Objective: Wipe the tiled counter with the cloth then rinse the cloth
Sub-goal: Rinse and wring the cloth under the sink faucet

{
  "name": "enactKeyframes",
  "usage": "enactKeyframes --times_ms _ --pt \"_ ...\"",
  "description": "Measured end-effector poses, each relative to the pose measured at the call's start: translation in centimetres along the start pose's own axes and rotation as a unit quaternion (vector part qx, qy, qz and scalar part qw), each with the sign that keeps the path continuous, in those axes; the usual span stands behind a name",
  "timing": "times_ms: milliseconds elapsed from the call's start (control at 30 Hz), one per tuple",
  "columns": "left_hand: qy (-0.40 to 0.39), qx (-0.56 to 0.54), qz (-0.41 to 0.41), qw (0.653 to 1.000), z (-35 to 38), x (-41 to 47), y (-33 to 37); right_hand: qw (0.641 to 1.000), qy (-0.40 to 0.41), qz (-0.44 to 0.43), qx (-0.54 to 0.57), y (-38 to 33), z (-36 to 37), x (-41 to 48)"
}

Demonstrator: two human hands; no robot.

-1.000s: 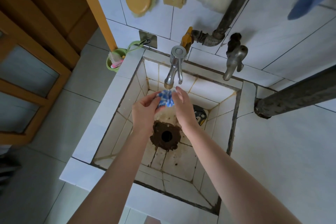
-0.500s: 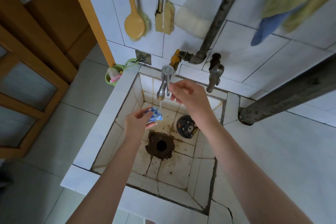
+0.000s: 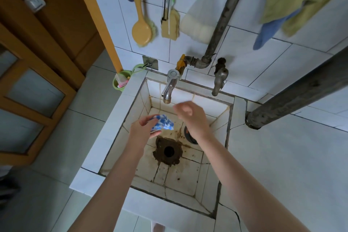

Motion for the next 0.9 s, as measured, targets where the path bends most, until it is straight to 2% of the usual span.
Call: enactKeyframes --times_ms 67,133,233,333,467,567,667,767,867,900 --pt "-0.018 0.016 0.004 1.0 0.2 -0.7 -0.2 0.996 -0.056 0.037 -0.054 3.4 1.7 -1.4" --pt "-0.033 0.038 0.018 0.999 0.7 -1.7 -0.2 0.993 -0.084 0.08 -0.005 5.3 2.8 -2.7" --pt "-0.045 0.08 0.042 0.995 1.5 -2.8 -0.1 0.983 -0.056 0.123 0.125 5.6 3.0 -3.7" --pt "-0.052 0.162 0.085 0.982 2.3 -3.9 0.4 0.982 -0.025 0.115 0.144 5.2 2.3 -4.3" --pt "-0.035 0.18 0.104 0.978 2.8 -4.9 1.1 0.979 -0.004 0.115 0.169 4.7 1.6 -5.2" --pt "-0.03 0.132 0.064 0.989 3.7 -5.3 1.1 0.968 0.005 0.111 0.223 4.4 1.3 -5.6" --pt "-0.094 -0.007 -0.044 0.995 5.6 -5.6 -0.8 0.959 -0.022 0.108 0.26 3.7 1.7 -5.8" --pt "-0.118 -0.095 -0.074 0.986 6.5 -5.2 -1.9 0.983 -0.008 0.078 0.166 2.7 1.4 -6.0" --pt "-0.046 -0.096 -0.041 0.993 4.9 -4.0 -2.4 0.998 0.041 0.026 -0.042 1.5 0.0 -6.3" --pt "-0.02 -0.066 -0.017 0.997 4.2 -3.6 -2.3 0.996 0.05 0.028 -0.071 1.7 -0.4 -6.5"
Point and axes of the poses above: each hand's wrist, its own x-axis towards the middle knuckle, its own z-axis out of the palm, y = z × x, the point moved 10 cm from there along x, towards the middle knuckle, and after that the axes turned 3 degrees about -x, right-handed, at the moved point
